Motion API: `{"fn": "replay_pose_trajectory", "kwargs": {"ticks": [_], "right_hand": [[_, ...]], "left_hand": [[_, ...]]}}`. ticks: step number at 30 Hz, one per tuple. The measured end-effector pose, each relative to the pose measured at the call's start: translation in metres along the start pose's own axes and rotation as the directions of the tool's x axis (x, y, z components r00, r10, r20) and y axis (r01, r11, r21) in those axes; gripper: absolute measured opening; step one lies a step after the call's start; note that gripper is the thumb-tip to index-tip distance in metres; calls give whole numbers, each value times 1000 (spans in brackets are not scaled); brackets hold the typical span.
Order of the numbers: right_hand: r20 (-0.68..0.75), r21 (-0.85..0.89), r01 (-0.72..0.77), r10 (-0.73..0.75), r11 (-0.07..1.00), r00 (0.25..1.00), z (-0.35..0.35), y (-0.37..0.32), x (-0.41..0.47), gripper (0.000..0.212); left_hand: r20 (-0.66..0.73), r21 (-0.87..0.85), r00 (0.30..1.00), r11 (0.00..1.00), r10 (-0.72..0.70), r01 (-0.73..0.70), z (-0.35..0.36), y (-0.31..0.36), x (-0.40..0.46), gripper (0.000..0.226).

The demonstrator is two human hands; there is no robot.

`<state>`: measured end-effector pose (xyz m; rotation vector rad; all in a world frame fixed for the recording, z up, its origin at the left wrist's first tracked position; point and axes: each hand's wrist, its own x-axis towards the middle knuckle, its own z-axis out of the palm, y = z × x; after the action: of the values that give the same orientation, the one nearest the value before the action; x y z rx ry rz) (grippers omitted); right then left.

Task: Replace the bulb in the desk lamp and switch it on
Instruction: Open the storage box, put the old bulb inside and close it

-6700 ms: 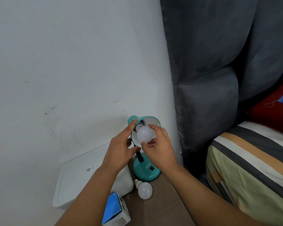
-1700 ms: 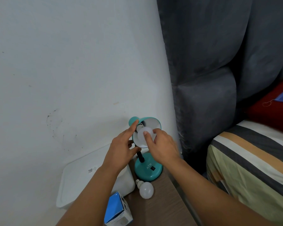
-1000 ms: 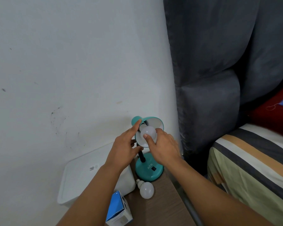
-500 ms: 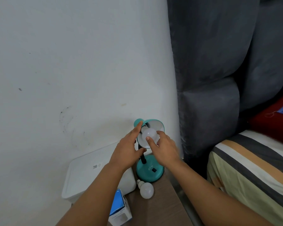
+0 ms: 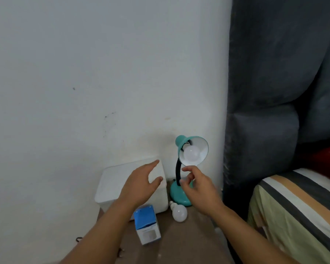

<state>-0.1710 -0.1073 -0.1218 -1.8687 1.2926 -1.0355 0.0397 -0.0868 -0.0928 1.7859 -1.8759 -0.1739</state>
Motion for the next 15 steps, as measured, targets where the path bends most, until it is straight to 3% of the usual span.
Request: {"fn": "replay_pose_trajectory", "kwargs": {"ticks": [4, 8, 15], "right_hand": [[101, 8, 31, -32, 999, 994, 26, 1, -6, 23], [144, -90, 30, -16, 995, 989, 52, 0, 6, 46], [211, -200, -29, 72, 979, 975, 85, 0, 40, 108]], "left_hand": [[-35, -28, 989, 989, -143, 142, -12, -40, -27, 53], [-81, -94, 958, 959, -274, 266, -23, -83, -46, 58], [-8, -155, 847, 838, -531, 523, -29, -144, -54, 122]]}}
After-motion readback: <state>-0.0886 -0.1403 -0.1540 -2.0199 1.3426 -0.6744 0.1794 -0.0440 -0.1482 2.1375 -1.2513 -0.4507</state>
